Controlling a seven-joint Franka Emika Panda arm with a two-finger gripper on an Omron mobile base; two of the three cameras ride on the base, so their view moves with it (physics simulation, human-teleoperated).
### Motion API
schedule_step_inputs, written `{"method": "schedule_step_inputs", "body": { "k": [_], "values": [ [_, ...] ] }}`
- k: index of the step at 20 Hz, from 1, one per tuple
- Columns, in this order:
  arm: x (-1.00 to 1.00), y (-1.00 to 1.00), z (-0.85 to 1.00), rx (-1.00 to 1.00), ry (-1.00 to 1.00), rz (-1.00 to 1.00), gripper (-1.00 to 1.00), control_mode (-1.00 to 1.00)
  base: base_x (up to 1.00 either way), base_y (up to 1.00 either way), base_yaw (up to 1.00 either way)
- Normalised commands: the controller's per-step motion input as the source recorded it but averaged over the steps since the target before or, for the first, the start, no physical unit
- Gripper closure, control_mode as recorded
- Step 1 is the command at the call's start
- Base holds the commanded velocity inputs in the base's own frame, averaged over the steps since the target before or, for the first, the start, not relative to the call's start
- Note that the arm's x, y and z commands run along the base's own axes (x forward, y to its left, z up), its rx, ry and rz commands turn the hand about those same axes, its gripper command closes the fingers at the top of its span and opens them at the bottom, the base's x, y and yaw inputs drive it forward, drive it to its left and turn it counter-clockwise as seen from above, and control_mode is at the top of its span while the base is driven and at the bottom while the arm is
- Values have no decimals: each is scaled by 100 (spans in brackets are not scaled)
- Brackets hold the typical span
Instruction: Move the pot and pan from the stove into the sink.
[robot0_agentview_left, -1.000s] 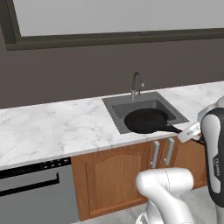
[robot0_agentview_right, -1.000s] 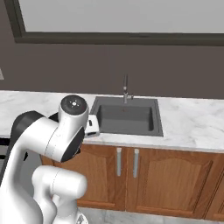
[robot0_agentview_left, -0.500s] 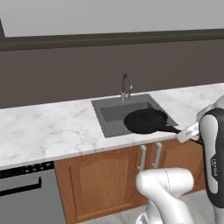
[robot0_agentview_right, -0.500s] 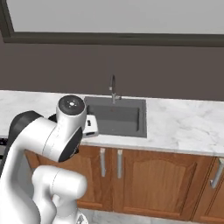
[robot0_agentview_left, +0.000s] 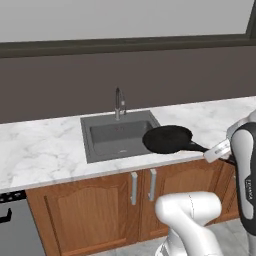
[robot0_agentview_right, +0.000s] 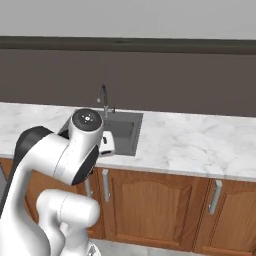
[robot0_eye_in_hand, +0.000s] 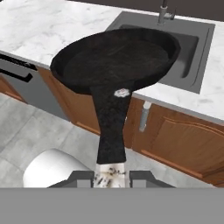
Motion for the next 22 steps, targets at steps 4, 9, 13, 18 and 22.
{"method": "schedule_step_inputs", "body": {
  "k": [4,9,13,18,22],
  "values": [
    [0,0,0,0,0,0,100,100,21,1,0],
    [0,0,0,0,0,0,100,100,60,8,0],
    [0,0,0,0,0,0,100,100,68,0,0],
    [0,0,0,0,0,0,100,100,43,0,0],
    [0,0,0,0,0,0,100,-100,6,0,0]
  ]
}}
